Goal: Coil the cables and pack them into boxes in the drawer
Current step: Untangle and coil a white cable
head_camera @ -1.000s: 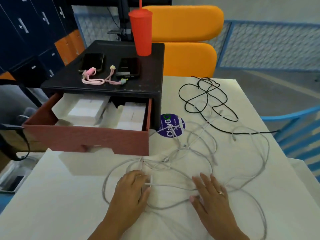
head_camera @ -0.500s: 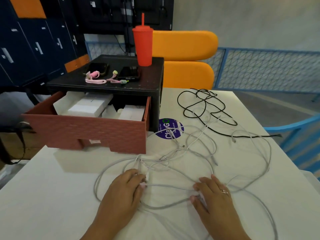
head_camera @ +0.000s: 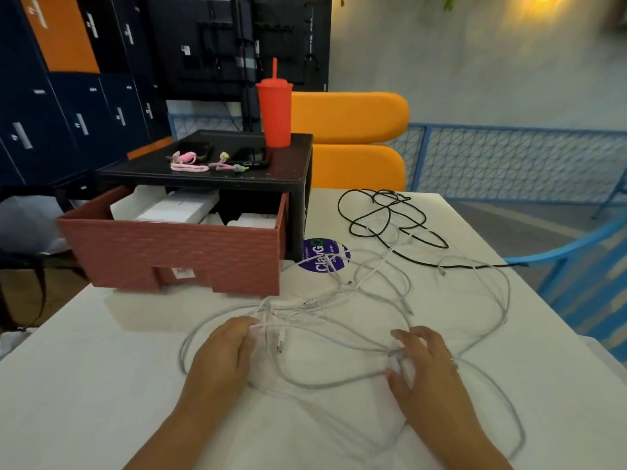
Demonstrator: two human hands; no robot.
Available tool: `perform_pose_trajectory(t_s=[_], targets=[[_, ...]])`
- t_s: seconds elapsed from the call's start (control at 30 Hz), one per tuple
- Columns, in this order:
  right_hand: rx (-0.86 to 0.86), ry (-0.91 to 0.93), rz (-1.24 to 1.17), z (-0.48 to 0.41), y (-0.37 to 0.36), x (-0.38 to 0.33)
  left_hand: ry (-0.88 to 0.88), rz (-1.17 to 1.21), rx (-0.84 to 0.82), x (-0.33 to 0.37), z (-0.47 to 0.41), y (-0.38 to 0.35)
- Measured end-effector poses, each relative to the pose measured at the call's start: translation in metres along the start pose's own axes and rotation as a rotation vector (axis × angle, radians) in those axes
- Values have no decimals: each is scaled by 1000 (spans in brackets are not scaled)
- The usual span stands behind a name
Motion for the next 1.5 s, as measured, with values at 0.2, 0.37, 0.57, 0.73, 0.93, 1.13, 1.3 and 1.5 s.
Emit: perform_pose_trajectory(t_s=[0.2,0.37,0.57,0.73,0.93,1.13,1.3,1.5], targets=[[-11,-153,82,5,15,11,88,188,76,3,3,15],[14,-140,178,0,23,10,38,227,97,7,7,19],[-141,187,-102,-15,11,-56,-123,192,98,37,9,23],[-155,180,-661,-28,14,-100,-257,97,82,59,1,27],[323,112,-751,-53,77,-85,-132,121,57,44,-14,40],[604,-23,-780,-56,130,-46,140,255,94,21,-24,56],[770,-120,-740,-51,141,-11,242,382,44,18,-29,60],[1010,-381,-889,-39,131,22,479,762,6,1,-36,64]])
Point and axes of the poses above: each hand's wrist, its own z-axis away from the middle knuckle, its own y-axis out of the back of the hand, x = y × z, the point moved 6 cm from there along -z, towards the middle knuckle, and after that the axes turned 11 degrees about y, right-handed, at the moved point
